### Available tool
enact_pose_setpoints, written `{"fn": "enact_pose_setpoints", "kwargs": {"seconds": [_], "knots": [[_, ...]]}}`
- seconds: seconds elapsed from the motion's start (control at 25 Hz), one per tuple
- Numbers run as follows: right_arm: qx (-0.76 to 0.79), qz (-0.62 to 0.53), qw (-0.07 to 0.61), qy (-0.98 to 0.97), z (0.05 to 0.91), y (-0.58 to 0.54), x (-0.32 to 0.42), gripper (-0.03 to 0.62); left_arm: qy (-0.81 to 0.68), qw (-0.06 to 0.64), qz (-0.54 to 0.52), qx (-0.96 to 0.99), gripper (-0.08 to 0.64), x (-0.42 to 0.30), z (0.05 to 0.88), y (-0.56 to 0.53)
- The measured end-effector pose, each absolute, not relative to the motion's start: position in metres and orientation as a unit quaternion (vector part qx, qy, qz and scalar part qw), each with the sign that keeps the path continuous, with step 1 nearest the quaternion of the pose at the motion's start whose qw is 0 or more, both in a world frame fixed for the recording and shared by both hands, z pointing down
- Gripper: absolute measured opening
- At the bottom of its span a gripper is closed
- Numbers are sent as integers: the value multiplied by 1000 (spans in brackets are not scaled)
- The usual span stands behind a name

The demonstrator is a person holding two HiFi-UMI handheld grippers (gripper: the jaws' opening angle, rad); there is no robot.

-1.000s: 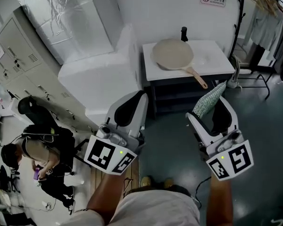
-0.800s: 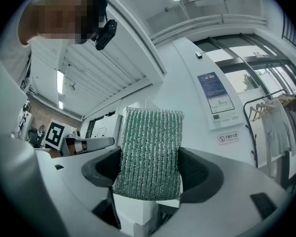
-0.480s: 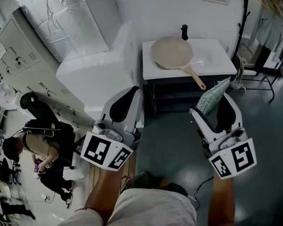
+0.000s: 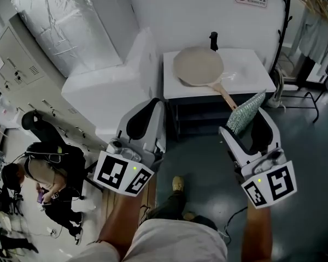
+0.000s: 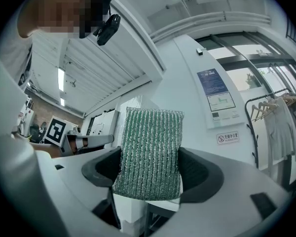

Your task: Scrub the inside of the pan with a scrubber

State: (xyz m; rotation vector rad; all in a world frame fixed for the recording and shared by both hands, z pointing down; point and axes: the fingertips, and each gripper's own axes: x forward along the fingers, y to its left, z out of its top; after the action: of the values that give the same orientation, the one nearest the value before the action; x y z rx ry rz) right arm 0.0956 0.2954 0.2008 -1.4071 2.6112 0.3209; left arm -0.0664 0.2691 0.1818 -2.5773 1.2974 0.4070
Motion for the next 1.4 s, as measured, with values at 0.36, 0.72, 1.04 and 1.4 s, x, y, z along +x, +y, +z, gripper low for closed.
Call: {"fn": "enact_pose_setpoints", "kwargs": {"seconds": [0.36, 0.72, 1.04, 1.4], "knots": [[-478, 115, 64, 868, 188, 211, 83, 351, 435, 113, 155, -880, 15, -73, 174, 179], [-494, 105, 49, 862, 185, 111, 64, 351, 416, 95, 161, -890, 15, -77, 173, 73], [-516, 103, 42, 849, 186, 50, 53, 351, 399, 90, 160, -898, 15, -84, 176, 2], [-526, 86, 34, 846, 193, 3, 54, 351, 400, 63, 148, -902, 15, -80, 192, -48]]}}
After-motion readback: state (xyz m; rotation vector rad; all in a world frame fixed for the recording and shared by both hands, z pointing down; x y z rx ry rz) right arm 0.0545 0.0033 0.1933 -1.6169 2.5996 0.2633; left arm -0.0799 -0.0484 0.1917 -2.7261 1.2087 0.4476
